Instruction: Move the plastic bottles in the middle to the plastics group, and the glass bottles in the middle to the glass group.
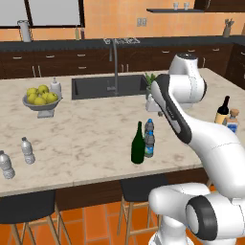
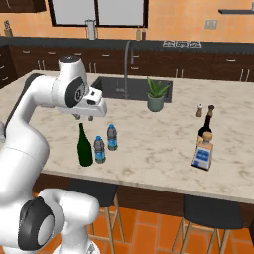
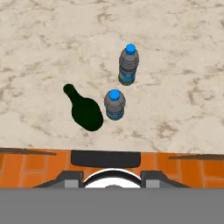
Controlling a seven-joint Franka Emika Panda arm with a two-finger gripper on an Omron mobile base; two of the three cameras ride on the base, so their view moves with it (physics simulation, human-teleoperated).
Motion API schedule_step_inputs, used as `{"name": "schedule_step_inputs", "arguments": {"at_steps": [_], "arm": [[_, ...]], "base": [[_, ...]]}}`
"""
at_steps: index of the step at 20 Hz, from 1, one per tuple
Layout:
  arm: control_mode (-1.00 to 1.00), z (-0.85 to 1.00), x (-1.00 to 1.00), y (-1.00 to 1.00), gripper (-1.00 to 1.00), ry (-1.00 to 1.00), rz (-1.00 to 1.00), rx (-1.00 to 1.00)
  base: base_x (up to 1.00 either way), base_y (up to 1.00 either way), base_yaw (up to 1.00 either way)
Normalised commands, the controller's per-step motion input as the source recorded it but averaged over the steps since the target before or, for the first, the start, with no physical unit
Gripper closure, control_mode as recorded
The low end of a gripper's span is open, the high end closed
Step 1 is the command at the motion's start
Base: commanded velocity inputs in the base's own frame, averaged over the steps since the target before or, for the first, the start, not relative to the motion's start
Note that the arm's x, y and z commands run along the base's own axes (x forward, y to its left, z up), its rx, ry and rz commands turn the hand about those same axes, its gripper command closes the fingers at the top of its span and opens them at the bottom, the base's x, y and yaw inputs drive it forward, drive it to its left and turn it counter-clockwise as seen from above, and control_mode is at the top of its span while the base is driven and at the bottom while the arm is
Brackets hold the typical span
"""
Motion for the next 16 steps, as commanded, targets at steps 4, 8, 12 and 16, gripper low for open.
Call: {"name": "schedule_step_inputs", "arguments": {"at_steps": [4, 8, 12, 16], "arm": [[-1.0, -0.13, -0.1, -0.05, -1.0, 0.0, 0.0, -0.04], [-1.0, -0.41, -0.14, 0.01, -1.0, 0.05, 0.0, -0.02], [-1.0, -0.22, -0.16, 0.54, -1.0, -0.05, -0.01, 0.07], [-1.0, -0.23, 0.13, 0.68, -1.0, 0.0, 0.0, 0.0]], "base": [[0.0, 0.0, 0.0], [0.0, 0.0, 0.0], [0.0, 0.0, 0.0], [0.0, 0.0, 0.0]]}}
